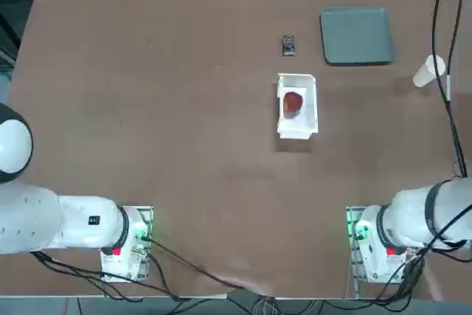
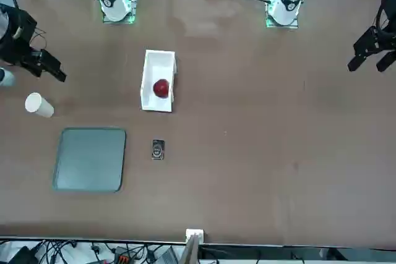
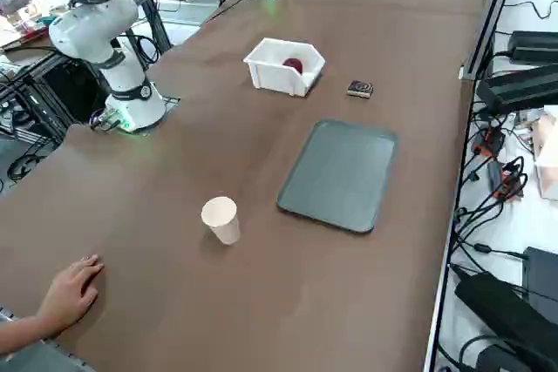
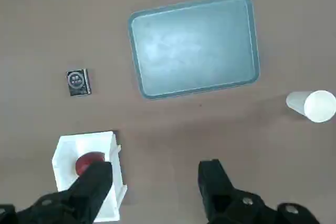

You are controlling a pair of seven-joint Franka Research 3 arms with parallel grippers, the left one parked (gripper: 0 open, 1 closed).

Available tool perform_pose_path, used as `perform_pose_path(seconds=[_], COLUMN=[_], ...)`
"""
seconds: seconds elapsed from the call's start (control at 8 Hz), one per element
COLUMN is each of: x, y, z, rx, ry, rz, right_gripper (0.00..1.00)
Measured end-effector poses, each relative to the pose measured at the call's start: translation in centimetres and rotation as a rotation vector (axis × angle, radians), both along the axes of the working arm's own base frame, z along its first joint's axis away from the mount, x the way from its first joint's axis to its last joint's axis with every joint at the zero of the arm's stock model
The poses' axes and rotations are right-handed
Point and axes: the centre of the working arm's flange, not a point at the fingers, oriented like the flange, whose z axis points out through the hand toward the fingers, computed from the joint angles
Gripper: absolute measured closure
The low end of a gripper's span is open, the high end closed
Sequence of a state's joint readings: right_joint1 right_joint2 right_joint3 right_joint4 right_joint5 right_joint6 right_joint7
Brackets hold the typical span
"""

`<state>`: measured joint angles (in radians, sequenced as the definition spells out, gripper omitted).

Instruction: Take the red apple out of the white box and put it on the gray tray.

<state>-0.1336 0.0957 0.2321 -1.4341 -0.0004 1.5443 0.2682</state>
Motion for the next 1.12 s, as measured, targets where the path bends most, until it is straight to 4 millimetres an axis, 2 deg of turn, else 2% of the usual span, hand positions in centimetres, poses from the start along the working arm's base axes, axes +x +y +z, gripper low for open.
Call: perform_pose_path(seconds=[0.38, 0.62, 0.88, 1.12], x=[-0.1, -0.9, -1.6, -1.1], y=[0.7, 1.2, 3.3, 3.9], z=[-0.2, -1.2, -3.3, -7.1], rx=[0.001, -0.003, -0.013, -0.015], ry=[0.004, 0.072, 0.150, 0.206], rz=[0.011, 0.025, 0.064, 0.067], right_gripper=[0.00, 0.00, 0.00, 0.00])
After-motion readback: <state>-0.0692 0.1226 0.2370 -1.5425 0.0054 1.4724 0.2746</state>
